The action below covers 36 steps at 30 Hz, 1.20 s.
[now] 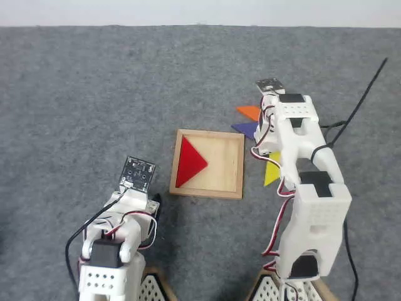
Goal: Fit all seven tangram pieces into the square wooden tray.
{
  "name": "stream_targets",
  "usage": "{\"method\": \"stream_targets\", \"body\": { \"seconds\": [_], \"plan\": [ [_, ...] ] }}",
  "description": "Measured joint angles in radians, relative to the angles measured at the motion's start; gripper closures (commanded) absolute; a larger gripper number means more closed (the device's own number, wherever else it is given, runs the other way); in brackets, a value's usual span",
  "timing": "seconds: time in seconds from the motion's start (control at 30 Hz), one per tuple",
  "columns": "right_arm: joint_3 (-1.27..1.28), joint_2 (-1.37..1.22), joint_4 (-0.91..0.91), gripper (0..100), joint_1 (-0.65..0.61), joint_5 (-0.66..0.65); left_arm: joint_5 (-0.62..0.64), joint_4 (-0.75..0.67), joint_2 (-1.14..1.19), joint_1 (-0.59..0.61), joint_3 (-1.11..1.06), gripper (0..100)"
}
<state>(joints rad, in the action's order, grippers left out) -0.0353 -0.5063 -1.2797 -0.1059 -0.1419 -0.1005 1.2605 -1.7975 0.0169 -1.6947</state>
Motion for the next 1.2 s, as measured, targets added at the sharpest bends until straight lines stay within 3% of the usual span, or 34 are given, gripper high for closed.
{"method": "stream_targets", "body": {
  "seconds": [0.23, 0.73, 1.2],
  "plan": [
    [0.055, 0.041, -0.021, 71.6, 0.034, 0.123, 0.0, 0.0, 0.0, 0.0, 0.0, 86],
    [0.542, 0.427, 0.144, 74.3, 0.023, 0.396, 0.0, 0.0, 0.0, 0.0, 0.0, 86],
    [0.399, 0.245, 0.166, 74.2, -0.002, 0.499, 0.0, 0.0, 0.0, 0.0, 0.0, 86]
  ]
}}
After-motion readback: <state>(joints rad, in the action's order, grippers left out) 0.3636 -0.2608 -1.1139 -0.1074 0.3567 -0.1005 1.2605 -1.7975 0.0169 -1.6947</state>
